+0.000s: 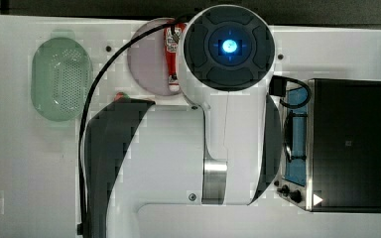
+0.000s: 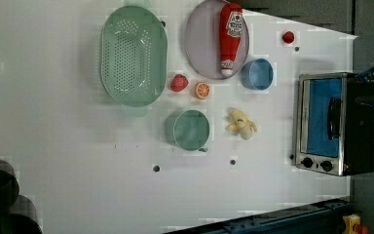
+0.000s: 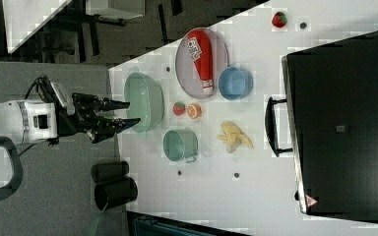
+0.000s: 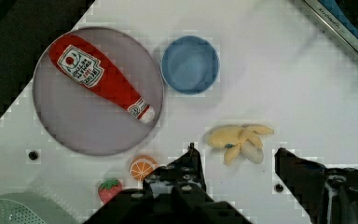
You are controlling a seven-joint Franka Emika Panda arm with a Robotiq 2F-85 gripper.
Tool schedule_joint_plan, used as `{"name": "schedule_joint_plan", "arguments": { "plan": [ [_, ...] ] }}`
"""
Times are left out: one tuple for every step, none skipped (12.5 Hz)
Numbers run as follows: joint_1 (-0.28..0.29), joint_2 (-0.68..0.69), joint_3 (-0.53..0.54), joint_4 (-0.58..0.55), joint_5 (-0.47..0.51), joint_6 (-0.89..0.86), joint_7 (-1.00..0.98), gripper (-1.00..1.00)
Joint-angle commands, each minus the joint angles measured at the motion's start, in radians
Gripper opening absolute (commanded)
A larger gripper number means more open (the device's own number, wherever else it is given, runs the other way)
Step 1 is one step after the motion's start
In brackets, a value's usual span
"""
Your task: Pick Banana and place it in mug.
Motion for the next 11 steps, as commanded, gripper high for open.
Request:
{"name": "schedule_joint_plan", "arguments": {
  "plan": [
    [0.008, -0.393, -0.053, -0.221, 0.006, -0.245, -0.114, 0.56],
    [0.008, -0.390, -0.053, -0.232, 0.006, -0.245, -0.114, 0.93],
    [0.008, -0.379, -0.053, -0.250, 0.006, -0.239, -0.114, 1.00],
    [0.008, -0.366, -0.053, -0.268, 0.006, -0.220, -0.114, 1.00],
    [0.008, -0.344, -0.053, -0.297, 0.006, -0.164, -0.114, 1.00],
    [0.008, -0.320, -0.053, -0.328, 0.006, -0.098, -0.114, 1.00],
    [0.008, -0.293, -0.053, -0.363, 0.006, -0.029, -0.117, 1.00],
    [0.009, -0.267, -0.053, -0.395, 0.006, 0.027, -0.122, 1.00],
    [0.009, -0.239, -0.051, -0.427, 0.006, 0.084, -0.141, 1.00],
    [0.010, -0.201, -0.051, -0.462, 0.006, 0.159, -0.189, 1.00],
    [0.009, -0.169, -0.051, -0.485, 0.006, 0.221, -0.238, 1.00]
  ]
}}
